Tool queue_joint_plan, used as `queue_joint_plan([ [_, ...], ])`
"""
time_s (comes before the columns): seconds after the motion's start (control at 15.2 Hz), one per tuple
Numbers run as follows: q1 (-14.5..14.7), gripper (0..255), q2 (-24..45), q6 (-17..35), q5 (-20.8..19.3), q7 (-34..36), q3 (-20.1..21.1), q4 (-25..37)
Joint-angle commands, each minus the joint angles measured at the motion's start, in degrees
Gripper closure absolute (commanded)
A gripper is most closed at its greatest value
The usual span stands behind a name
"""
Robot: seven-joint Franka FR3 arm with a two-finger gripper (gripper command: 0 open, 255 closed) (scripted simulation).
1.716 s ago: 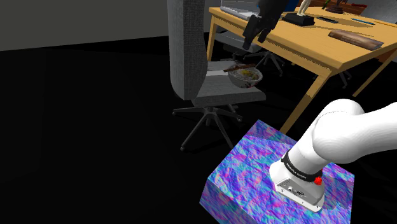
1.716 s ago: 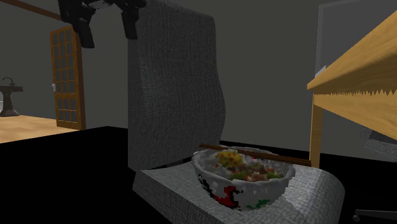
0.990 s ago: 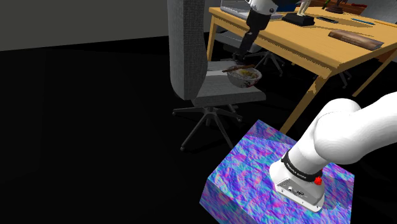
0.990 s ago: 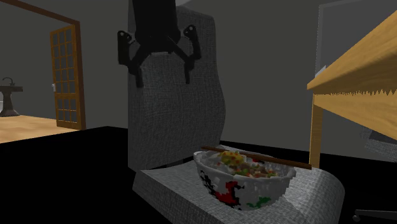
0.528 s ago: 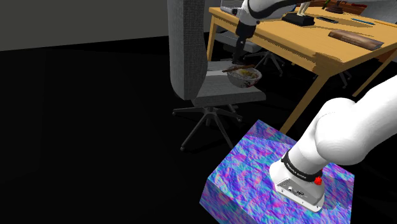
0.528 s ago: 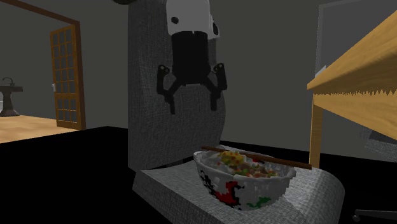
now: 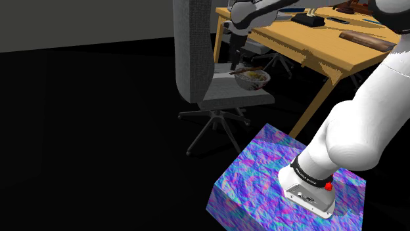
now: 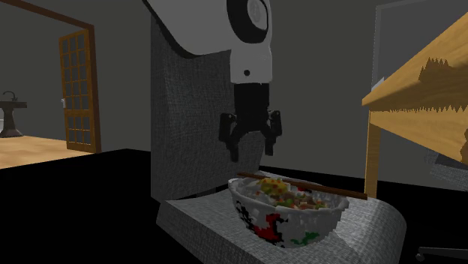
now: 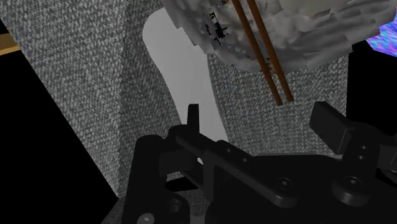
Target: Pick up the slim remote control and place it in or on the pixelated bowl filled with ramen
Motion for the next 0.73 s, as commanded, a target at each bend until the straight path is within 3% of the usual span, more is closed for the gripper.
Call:
queue_joint_plan([
  [0.0,-0.4,0,5.3,0.9,2.7,-6.3,-0.3,3.1],
  [0.26,-2.6,0,15.5,1.1,7.2,-16.6,1.3,10.9],
  [0.66,-3.3,0,18.0,4.3,8.5,-17.8,2.0,9.9],
])
